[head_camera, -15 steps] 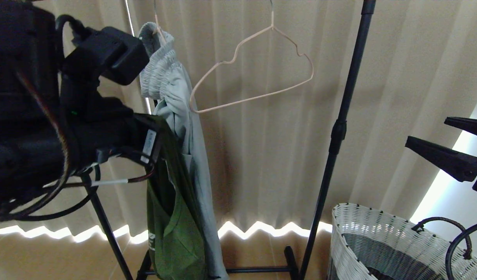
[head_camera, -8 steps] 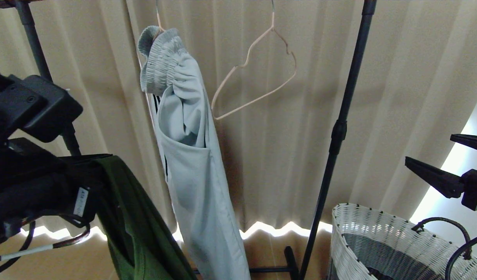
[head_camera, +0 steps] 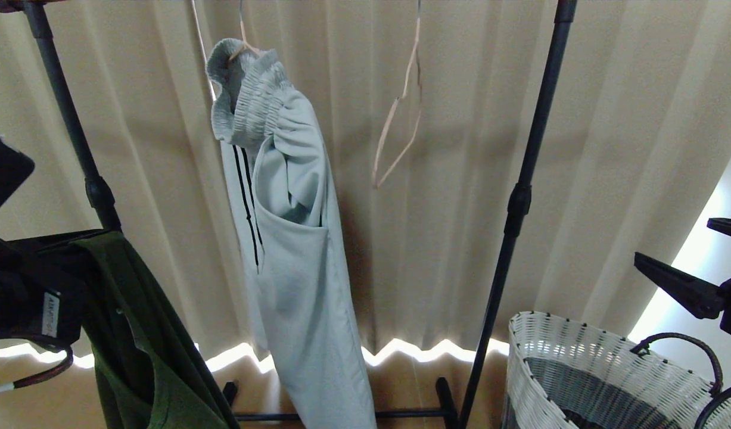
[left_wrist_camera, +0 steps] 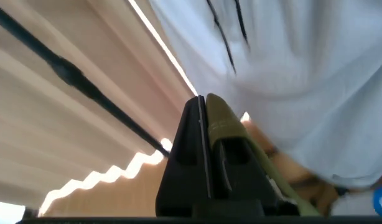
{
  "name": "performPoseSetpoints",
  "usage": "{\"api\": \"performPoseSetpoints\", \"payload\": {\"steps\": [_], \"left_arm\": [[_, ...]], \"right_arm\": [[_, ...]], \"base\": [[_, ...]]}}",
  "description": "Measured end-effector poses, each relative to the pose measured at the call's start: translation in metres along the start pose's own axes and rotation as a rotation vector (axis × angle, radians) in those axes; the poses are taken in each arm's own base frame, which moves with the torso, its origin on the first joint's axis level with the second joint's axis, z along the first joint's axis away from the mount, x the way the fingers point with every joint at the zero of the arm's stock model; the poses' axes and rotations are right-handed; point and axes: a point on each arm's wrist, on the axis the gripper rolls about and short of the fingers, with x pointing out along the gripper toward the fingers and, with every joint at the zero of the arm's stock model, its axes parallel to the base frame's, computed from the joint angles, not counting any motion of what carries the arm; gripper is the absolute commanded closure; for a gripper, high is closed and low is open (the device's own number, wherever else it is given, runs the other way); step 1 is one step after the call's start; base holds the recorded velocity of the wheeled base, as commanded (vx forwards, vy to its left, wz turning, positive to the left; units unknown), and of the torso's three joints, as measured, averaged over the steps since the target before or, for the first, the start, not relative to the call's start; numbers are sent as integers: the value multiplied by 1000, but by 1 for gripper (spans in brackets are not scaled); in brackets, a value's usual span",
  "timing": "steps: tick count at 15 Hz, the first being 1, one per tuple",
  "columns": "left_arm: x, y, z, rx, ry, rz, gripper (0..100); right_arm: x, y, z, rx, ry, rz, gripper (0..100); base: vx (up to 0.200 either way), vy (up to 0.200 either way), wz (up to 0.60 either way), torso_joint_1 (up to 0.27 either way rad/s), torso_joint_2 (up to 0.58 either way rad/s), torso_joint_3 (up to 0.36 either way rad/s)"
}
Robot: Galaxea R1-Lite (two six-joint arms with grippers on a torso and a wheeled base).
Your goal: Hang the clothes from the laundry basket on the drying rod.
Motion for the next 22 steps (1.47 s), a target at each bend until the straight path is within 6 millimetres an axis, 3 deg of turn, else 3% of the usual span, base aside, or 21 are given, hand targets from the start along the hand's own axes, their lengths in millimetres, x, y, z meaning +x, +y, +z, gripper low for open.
{"api": "performPoseSetpoints", "payload": {"steps": [6, 9, 15, 22], "left_arm": [[-6, 1, -9, 21, -13, 10, 100], [-7, 2, -10, 20, -15, 11, 100], [-6, -1, -14, 30, 0, 5, 100], [-4, -3, -18, 39, 11, -1, 100]], "right_arm": [[-3, -2, 0, -33, -3, -18, 0], [-4, -2, 0, -34, -7, -21, 0], [-4, -2, 0, -34, -7, -21, 0], [-3, -1, -3, -33, 5, -18, 0]], "base": [[0, 0, 0, 0, 0, 0], [0, 200, 0, -2, -2, 1], [-200, 200, 0, 5, 2, 3], [0, 0, 0, 0, 0, 0]]}}
